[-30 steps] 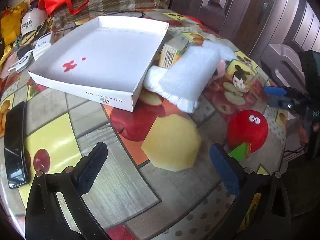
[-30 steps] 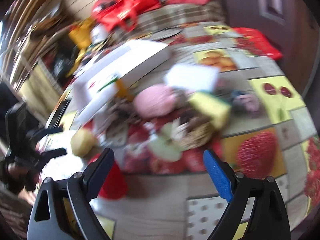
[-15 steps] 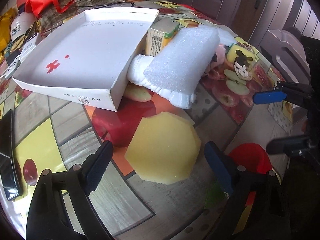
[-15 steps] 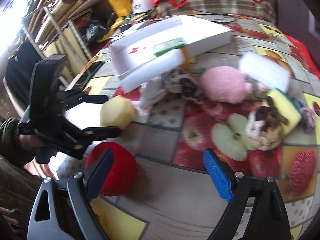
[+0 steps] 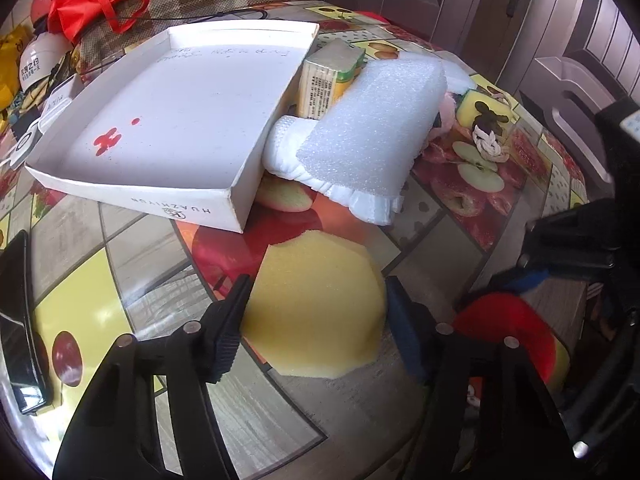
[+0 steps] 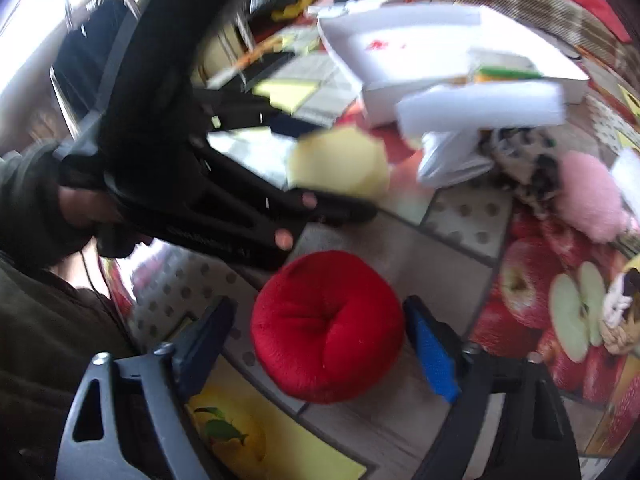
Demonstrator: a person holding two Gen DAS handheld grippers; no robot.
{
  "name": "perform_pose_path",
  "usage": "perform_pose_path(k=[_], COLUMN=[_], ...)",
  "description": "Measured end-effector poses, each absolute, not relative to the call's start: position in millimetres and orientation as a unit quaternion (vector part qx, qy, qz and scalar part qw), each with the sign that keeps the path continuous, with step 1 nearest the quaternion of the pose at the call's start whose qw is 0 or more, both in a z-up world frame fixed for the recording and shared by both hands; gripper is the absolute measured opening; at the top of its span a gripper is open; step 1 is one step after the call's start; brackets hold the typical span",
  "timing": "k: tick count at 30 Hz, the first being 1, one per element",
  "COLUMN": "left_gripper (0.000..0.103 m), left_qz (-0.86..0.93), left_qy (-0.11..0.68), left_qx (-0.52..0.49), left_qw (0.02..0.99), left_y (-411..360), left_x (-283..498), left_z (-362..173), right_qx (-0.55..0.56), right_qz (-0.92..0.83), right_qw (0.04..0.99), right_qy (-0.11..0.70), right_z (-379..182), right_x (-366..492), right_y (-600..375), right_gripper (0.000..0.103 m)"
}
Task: Organize soft objects
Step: 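Grasp yellow foam with left tool while right tool grasps red plush ball, then lower yellow foam into white box with left tool while right tool drops red ball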
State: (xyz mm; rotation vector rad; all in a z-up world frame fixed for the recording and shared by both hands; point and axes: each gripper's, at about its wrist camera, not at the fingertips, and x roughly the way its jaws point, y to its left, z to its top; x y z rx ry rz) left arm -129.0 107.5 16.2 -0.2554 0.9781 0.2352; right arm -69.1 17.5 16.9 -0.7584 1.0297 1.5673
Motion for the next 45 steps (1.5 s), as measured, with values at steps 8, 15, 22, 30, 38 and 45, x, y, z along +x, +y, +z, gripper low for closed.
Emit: perform_pose_path(k=[8, 15, 22, 30, 38, 45], left_gripper=[0.059, 0.059, 0.059, 0.059, 0.059, 0.059], left_qz=[0.150, 0.238, 0.288, 0.299, 0.314, 0.320], left_qy=[0.436, 0.370, 0.340, 0.338, 0.345, 0.351], left_qx=[-0.138, -0.111, -0.114, -0.112, -0.124, -0.133], left_qw=[0.877, 0.891, 0.888, 0.885, 0.876, 0.870], left_y=[117.8, 143.9, 158.2, 165.2, 183.3, 207.0], left_x=[-142.5, -125.8, -115.1, -114.8, -116.9, -104.1], left_z=[48.9, 132.9, 157.3, 163.6, 159.5, 155.9], right_qx=[-0.285, -0.199, -0.120, -0.093, -0.091, -0.089], right_qz=[0.666, 0.632, 0.545, 0.543, 0.548, 0.555], right_qw=[0.547, 0.668, 0.780, 0.790, 0.785, 0.776], right_qy=[0.419, 0.339, 0.282, 0.268, 0.276, 0.287], right_z=[35.2, 119.1, 167.6, 187.5, 180.4, 180.7], right_x=[-57.4, -6.7, 38.4, 45.2, 49.8, 61.4], right_y=[3.0, -21.3, -28.4, -14.9, 7.2, 31.8], right_gripper=[0.058, 0.059, 0.059, 0.059, 0.059, 0.060])
